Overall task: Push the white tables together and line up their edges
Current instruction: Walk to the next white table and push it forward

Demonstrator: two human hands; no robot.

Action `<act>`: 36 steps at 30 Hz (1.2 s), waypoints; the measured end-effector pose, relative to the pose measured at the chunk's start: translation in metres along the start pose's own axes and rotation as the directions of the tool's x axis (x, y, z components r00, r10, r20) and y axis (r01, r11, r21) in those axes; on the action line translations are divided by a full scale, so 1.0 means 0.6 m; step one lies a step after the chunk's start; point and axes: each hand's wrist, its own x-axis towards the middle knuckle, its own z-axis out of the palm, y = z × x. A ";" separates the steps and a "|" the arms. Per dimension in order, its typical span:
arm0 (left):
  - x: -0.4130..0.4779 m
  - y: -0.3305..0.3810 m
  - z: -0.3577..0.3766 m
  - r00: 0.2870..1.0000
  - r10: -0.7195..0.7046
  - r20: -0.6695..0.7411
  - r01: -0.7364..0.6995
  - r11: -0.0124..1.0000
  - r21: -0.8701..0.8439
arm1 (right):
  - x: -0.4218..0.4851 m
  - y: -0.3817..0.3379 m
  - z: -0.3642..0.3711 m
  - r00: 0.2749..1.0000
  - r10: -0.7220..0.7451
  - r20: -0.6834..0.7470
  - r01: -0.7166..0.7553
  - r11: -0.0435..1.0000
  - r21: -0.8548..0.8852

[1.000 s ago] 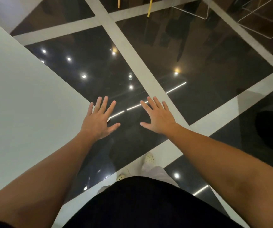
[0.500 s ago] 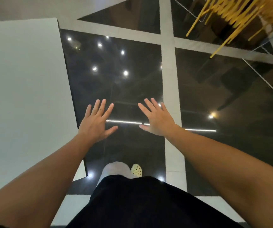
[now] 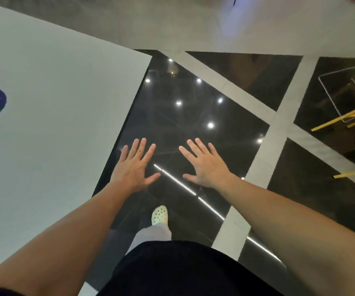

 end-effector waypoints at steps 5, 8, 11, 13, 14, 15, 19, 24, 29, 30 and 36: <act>0.029 -0.015 -0.018 0.964 -0.266 -0.021 0.264 0.962 -0.065 | 0.112 0.034 -0.048 0.979 -0.202 0.034 0.204 0.977 -0.057; 0.027 -0.026 -0.022 0.882 -0.471 -0.029 0.464 0.877 -0.122 | 0.197 0.034 -0.082 0.925 -0.375 0.064 0.380 0.917 -0.122; 0.016 -0.028 -0.022 0.753 -0.657 -0.037 0.641 0.744 -0.188 | 0.276 0.019 -0.113 0.833 -0.548 0.077 0.552 0.813 -0.185; 0.008 -0.020 -0.019 0.643 -0.765 -0.033 0.746 0.636 -0.198 | 0.322 0.007 -0.127 0.749 -0.656 0.087 0.657 0.722 -0.215; 0.003 -0.012 -0.017 0.585 -0.811 -0.022 0.792 0.577 -0.199 | 0.342 0.002 -0.131 0.701 -0.706 0.097 0.707 0.670 -0.227; -0.002 -0.002 -0.013 0.520 -0.854 -0.014 0.835 0.512 -0.203 | 0.360 -0.003 -0.134 0.651 -0.751 0.109 0.751 0.616 -0.238; -0.028 0.056 0.000 0.293 -0.956 0.023 0.936 0.282 -0.210 | 0.411 -0.016 -0.141 0.484 -0.857 0.175 0.853 0.418 -0.314; -0.052 0.124 0.009 0.122 -0.989 0.080 0.968 0.101 -0.231 | 0.426 -0.048 -0.135 0.345 -0.914 0.214 0.904 0.262 -0.337; -0.060 0.125 0.017 0.062 -0.994 0.092 0.971 0.039 -0.236 | 0.434 -0.080 -0.132 0.309 -0.929 0.206 0.921 0.238 -0.307; -0.061 0.118 0.018 0.060 -0.994 0.094 0.971 0.037 -0.235 | 0.437 -0.084 -0.130 0.310 -0.928 0.207 0.922 0.240 -0.303; -0.055 0.055 0.030 0.112 -0.984 0.137 0.972 0.081 -0.219 | 0.470 -0.102 -0.109 0.398 -0.894 0.206 0.893 0.326 -0.310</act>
